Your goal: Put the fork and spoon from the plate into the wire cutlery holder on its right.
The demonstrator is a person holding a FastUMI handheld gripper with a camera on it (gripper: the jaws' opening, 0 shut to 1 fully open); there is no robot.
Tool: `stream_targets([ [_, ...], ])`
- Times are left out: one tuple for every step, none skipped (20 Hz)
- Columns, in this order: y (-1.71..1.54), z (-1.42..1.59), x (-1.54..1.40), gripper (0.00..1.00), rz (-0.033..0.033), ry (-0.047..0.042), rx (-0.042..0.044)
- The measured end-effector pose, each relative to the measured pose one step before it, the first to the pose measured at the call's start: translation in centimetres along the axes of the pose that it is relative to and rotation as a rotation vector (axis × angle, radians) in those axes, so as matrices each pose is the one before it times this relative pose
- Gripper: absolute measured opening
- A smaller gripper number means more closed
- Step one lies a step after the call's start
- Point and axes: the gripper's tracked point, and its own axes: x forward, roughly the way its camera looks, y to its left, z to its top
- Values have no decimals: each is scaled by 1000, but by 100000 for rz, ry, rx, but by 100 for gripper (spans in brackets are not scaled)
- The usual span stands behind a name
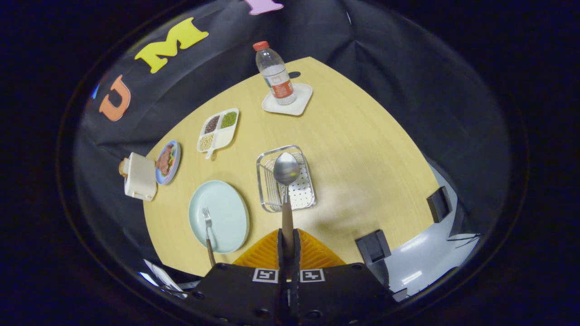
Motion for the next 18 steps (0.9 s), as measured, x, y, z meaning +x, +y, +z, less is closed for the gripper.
stream_targets([
  [-25,289,292,3,40,-185,870],
  [71,-108,240,3,437,1028,859],
  [121,-157,280,3,822,1264,1125],
  [166,117,176,4,923,-93,641],
  [133,78,264,5,284,-270,170],
  [151,51,-180,6,70,-239,-346],
  [197,-58,-5,6,348,24,-293],
  [43,-143,-71,6,39,135,-517],
  [62,-82,11,6,3,173,-310],
  [130,-192,75,6,217,142,100],
  [36,-165,-170,7,-207,485,-315],
  [52,-108,118,8,25,200,-450],
  [-7,58,64,9,-172,-134,-130],
  [-86,105,26,9,-324,-171,204],
  [54,-70,18,9,199,345,496],
  [-204,-7,84,9,-1104,-9,-191],
  [-117,113,17,12,-629,53,175],
  [-122,103,-46,12,-433,-318,351],
])
